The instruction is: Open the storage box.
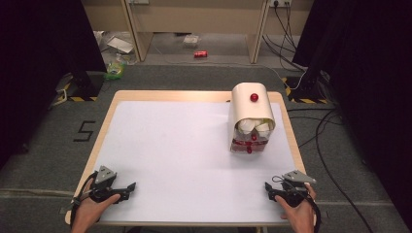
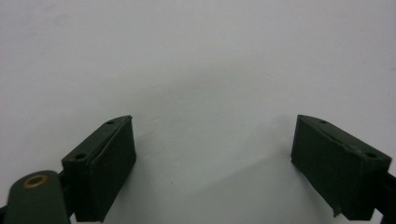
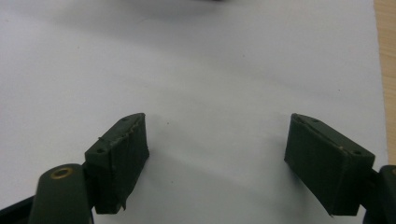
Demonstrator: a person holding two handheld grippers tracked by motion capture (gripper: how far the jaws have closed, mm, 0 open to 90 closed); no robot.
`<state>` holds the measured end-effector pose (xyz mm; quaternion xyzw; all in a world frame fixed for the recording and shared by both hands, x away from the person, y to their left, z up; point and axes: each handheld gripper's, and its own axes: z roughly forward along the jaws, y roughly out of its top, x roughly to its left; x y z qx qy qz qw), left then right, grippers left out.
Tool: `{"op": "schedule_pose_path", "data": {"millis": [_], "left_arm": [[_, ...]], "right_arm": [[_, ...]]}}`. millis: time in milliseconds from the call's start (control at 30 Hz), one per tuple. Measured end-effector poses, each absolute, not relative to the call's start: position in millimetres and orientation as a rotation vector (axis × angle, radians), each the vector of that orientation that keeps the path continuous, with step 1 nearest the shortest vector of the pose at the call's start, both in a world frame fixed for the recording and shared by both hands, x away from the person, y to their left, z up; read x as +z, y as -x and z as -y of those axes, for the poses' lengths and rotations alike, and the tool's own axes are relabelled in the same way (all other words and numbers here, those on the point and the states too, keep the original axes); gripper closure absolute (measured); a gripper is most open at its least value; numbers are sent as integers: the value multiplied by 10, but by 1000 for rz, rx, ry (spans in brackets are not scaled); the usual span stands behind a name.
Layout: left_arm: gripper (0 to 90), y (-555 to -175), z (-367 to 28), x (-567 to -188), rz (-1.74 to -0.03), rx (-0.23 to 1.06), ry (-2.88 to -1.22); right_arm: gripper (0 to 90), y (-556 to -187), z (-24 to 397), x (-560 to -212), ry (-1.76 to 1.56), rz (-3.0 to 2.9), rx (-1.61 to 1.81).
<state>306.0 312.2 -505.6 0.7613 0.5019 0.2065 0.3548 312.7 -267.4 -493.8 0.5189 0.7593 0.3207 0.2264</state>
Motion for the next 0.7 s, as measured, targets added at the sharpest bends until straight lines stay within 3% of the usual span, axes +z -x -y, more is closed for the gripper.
{"op": "schedule_pose_path", "data": {"millis": [700], "left_arm": [[128, -3062, -3126, -5055, -1296, 530, -1966]], "right_arm": [[297, -3136, 2665, -4700, -1378, -2051, 993]]}}
